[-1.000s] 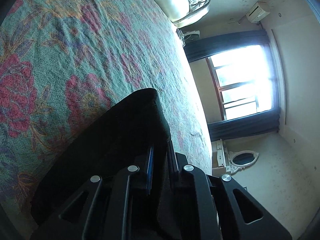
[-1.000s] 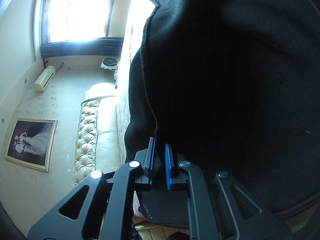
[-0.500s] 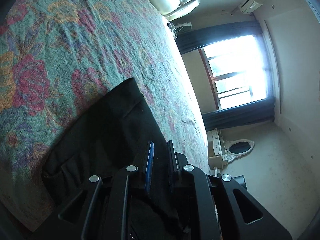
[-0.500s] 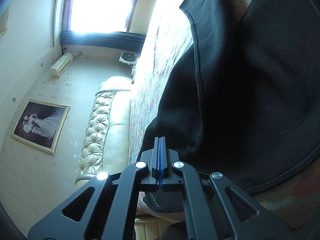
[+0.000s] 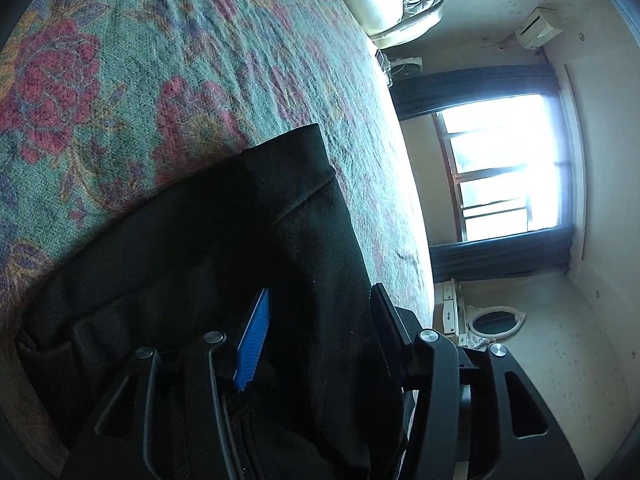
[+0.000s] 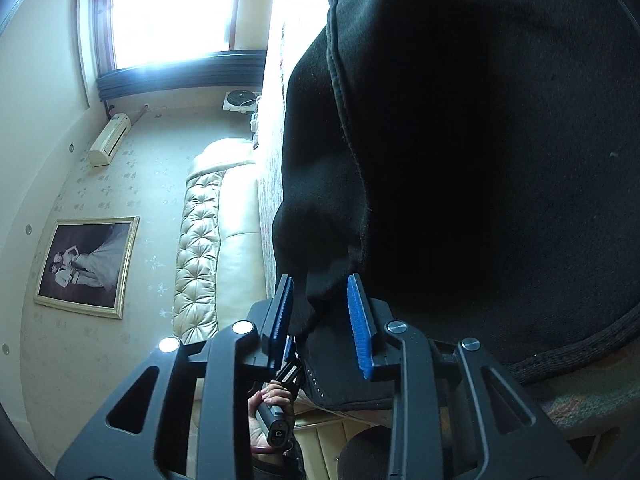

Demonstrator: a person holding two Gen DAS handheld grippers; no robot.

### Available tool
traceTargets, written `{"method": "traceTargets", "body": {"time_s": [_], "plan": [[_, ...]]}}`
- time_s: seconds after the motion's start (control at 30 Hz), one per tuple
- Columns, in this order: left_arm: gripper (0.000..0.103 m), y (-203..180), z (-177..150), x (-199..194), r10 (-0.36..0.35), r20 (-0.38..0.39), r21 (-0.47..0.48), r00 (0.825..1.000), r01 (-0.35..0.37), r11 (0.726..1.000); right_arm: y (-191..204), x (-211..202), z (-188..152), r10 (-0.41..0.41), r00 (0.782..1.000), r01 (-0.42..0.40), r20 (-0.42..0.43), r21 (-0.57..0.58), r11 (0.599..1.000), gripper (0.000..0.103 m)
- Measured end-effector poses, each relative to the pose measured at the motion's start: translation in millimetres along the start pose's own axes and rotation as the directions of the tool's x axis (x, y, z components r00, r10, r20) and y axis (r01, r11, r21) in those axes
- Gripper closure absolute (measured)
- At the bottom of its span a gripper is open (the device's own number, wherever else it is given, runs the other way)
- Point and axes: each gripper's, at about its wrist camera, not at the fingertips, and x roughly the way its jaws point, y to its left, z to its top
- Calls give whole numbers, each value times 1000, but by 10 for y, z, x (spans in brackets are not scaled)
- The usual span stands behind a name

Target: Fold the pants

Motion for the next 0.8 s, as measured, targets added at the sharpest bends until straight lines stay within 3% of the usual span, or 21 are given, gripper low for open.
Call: {"method": "traceTargets", "body": {"time_s": [0.1,0.23,0.37,0.53,0.6,0.63,0.67,0.8], "plan": [[52,18,-11,12,10,21,2,1000,-10,1000,52,68,-54,8,1000,-8,-15,2,1000,74],[52,82,-76,-149,3,67,-68,998,2,998,98,161,-157,26,998,-25,-60,16,1000,68],[52,73,-176,-106,51,54,4,997,-52,999,88,249,-180,19,996,-19,-82,1,1000,67],[52,20,-79,8,-7,72,-34,997,10,999,70,239,-144,26,998,-25,-63,15,1000,64],[59,0,-75,37,-20,71,-34,997,22,999,83,232,-156,28,998,-28,-57,10,1000,59],[76,1,-83,46,-22,67,-29,997,24,999,80,215,-171,26,998,-26,-51,2,1000,57],[82,8,-97,49,-9,65,-23,998,11,1000,95,222,-194,26,998,-26,-49,-1,1000,54],[88,19,-149,-16,-61,87,-39,994,65,997,135,313,-299,36,997,-35,-63,13,999,45]]}}
